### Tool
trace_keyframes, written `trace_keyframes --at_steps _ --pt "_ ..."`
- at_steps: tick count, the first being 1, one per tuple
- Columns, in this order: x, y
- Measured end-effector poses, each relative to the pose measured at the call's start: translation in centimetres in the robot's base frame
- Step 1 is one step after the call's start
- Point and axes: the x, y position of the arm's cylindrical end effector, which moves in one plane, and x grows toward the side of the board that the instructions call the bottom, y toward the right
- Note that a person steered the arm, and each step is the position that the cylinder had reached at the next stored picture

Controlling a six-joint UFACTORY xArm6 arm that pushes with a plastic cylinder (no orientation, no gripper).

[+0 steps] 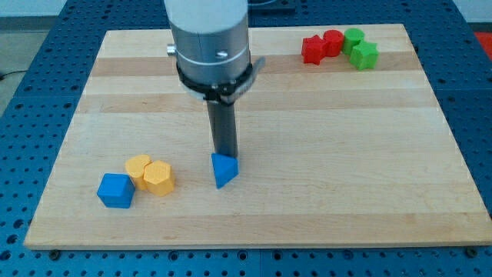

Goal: Slightly push the blue triangle towards bottom

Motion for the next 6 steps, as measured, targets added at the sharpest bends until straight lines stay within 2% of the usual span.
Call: trace_keyframes --at_steps 1,2,3,4,5,6 --pt "2.7 0.0" --pt "1.5 1.8" --pt "-3.7 -1.2" --pt "-5.5 -9.9" --pt "-3.3 -15.3" --pt "-0.6 -14.3"
